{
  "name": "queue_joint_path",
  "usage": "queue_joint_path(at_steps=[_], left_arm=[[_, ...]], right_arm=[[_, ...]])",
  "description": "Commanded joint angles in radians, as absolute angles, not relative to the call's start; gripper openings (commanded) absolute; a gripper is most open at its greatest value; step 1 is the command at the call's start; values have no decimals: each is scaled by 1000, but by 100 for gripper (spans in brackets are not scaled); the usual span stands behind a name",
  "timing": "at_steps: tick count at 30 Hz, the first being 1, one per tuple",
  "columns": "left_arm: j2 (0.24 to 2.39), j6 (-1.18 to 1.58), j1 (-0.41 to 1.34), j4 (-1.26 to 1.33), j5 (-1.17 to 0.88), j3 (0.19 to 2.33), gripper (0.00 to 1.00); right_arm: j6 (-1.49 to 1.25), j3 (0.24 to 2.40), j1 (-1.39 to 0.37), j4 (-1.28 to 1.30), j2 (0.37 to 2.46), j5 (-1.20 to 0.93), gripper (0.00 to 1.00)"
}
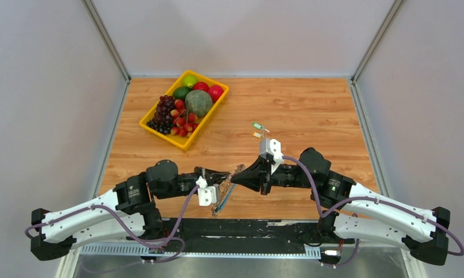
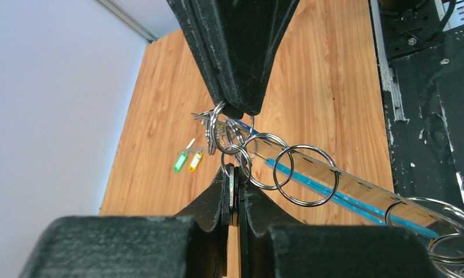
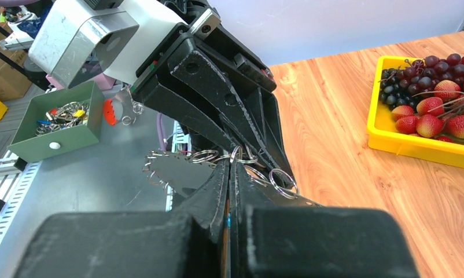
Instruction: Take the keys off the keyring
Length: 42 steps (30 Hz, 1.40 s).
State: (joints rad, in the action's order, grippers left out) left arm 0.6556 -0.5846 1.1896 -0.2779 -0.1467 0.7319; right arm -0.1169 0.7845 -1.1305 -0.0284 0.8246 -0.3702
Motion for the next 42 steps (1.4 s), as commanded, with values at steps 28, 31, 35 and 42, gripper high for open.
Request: queue_joint_path(at_steps=[28,31,35,42], left_arm=[[663,-623,1189,-267,-125,737,0],[664,-624,1189,-269,-137,738,0],[663,-626,1189,-272,-149,738,0],[664,-625,1189,-273,-133,742,0]], right_arm=[[-210,642,-1126,-430,771,-366,0],[-213,652,-1126,-454,798,-383,0],[-230,655,-1126,-473,818,-395,0],[-312,642,-1127,-539,847,-426,0]])
